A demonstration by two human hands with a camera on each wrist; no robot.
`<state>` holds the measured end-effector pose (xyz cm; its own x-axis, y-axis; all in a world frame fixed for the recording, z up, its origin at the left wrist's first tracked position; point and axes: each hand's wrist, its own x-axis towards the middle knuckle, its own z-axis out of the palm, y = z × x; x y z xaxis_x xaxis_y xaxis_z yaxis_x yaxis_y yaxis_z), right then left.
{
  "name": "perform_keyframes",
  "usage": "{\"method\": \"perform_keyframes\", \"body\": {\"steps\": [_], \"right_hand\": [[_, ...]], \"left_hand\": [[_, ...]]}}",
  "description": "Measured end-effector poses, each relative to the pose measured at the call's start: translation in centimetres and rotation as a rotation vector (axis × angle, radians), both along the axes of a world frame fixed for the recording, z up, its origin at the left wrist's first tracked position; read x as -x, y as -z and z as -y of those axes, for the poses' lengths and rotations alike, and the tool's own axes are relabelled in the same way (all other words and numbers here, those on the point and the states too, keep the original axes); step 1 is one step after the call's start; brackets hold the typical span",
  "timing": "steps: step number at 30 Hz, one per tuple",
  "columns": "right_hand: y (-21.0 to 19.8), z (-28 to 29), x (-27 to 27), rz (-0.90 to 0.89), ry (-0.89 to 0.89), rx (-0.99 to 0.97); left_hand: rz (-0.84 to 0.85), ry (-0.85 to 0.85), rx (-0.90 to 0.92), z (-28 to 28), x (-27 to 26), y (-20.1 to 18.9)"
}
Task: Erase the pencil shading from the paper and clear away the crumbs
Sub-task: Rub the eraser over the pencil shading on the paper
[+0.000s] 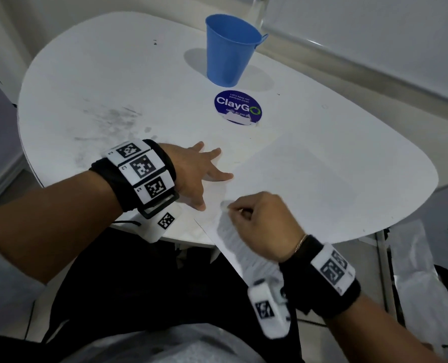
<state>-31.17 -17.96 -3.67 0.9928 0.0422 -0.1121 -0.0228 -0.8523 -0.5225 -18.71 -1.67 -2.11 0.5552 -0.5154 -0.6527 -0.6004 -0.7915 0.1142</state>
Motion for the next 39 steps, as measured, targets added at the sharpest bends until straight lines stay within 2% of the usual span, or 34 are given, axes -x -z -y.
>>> {"method": "perform_keyframes", "body": {"steps": [2, 6, 11, 15, 16, 20, 25, 29, 30, 34, 39], "right_hand": [[-0.3, -0.2, 0.2, -0.047, -0.041, -0.017], [-0.4, 2.3, -2.1, 0.030, 0.151, -0.013], [-0.5, -0.8, 0.7, -0.063, -0.086, -0.026], [-0.3, 2.1, -1.9, -0.004, 0.112, -0.009], [-0.2, 2.2, -1.9, 0.009, 0.117, -0.004], [-0.1, -0.5, 0.5, -0.085, -0.066, -0.027], [-0.3, 1.8, -2.0, 0.021, 0.123, -0.008], [-0.3, -1.5, 0.8, -0.037, -0.090, -0.024], [-0.4, -1.5, 0.8, -0.051, -0.102, -0.013], [-0.2, 1.2, -1.5, 0.002, 0.089, -0.007], [-0.6, -1.5, 0.9, -0.071, -0.105, -0.016]], "left_hand": [[-0.001, -0.008, 0.003, 0.0, -0.1, 0.0], [-0.011, -0.012, 0.003, 0.0, -0.2, 0.1], [-0.001, -0.012, 0.011, 0.0, -0.3, 0.3], [0.020, -0.003, 0.001, 0.0, -0.1, 0.2], [0.021, 0.000, -0.002, 0.0, -0.1, 0.2], [0.019, 0.005, -0.011, 0.1, -0.1, -0.1], [0.021, -0.002, -0.011, 0.1, -0.1, -0.1], [0.032, 0.000, -0.015, 0.1, -0.2, 0.1], [0.029, -0.003, -0.010, 0.1, -0.2, 0.1], [0.020, -0.015, 0.001, 0.0, -0.1, 0.0], [0.012, -0.006, -0.003, 0.1, 0.0, -0.2]]}}
